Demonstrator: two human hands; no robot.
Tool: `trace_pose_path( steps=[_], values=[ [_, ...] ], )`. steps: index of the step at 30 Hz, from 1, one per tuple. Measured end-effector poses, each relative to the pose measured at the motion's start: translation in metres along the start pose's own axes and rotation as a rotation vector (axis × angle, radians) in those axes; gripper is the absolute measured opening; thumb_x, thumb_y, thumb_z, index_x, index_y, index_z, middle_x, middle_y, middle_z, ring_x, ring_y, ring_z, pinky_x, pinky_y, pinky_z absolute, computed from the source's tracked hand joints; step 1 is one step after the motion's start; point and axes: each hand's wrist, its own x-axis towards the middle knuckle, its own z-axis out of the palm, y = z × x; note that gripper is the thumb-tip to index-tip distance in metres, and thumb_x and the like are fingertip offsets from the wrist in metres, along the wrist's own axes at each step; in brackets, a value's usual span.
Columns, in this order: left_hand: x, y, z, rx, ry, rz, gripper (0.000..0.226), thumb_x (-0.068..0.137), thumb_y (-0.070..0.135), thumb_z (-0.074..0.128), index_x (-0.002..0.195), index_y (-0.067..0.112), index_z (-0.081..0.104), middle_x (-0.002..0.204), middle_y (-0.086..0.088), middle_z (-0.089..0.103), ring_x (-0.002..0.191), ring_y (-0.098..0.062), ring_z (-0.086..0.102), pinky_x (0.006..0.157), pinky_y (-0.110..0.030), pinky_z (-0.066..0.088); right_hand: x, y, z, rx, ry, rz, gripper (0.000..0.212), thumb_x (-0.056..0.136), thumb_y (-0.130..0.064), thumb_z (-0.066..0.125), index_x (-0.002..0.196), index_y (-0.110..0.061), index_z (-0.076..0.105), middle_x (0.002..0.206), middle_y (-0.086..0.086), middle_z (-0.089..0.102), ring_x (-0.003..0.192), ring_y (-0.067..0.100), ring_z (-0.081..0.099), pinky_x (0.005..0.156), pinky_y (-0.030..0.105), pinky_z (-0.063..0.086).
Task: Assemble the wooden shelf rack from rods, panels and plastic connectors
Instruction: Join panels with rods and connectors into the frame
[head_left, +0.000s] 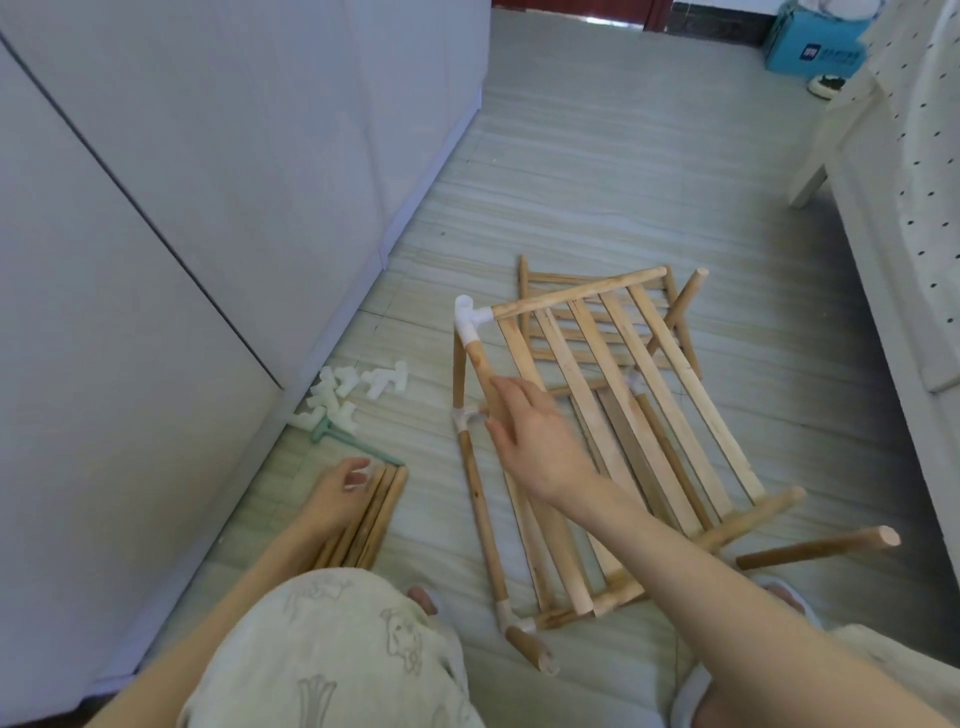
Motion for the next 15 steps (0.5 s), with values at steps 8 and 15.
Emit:
trace_pose_path(
  steps=[8, 15],
  values=[
    [0.061, -0.028, -0.016, 0.189, 0.089, 0.002, 0.055, 0.089, -0.004, 0.043, 0.142, 0.006, 0.034, 0.144, -0.018, 0.037, 0.131, -0.030, 0.037, 0.105, -0.035, 0.033, 0.084, -0.014, 0.000, -0.249, 0.109, -0.148, 0.056, 0.098, -0.030, 0.040, 0.149, -0.014, 0.020, 0.155, 0.011, 0.019, 0.144, 0.026, 0.013, 0.117, 0.046, 0.011],
    [0.159, -0.032, -0.019, 0.556, 0.131, 0.012, 0.063, 0.089, -0.003, 0.039, 0.147, 0.008, 0.020, 0.154, -0.016, 0.011, 0.139, -0.033, 0.017, 0.112, -0.044, 0.024, 0.117, 0.001, 0.010, -0.157, 0.077, -0.191, 0.047, 0.096, -0.010, 0.040, 0.142, -0.009, 0.034, 0.144, 0.009, 0.038, 0.131, 0.024, 0.037, 0.115, 0.044, 0.018]
  ],
)
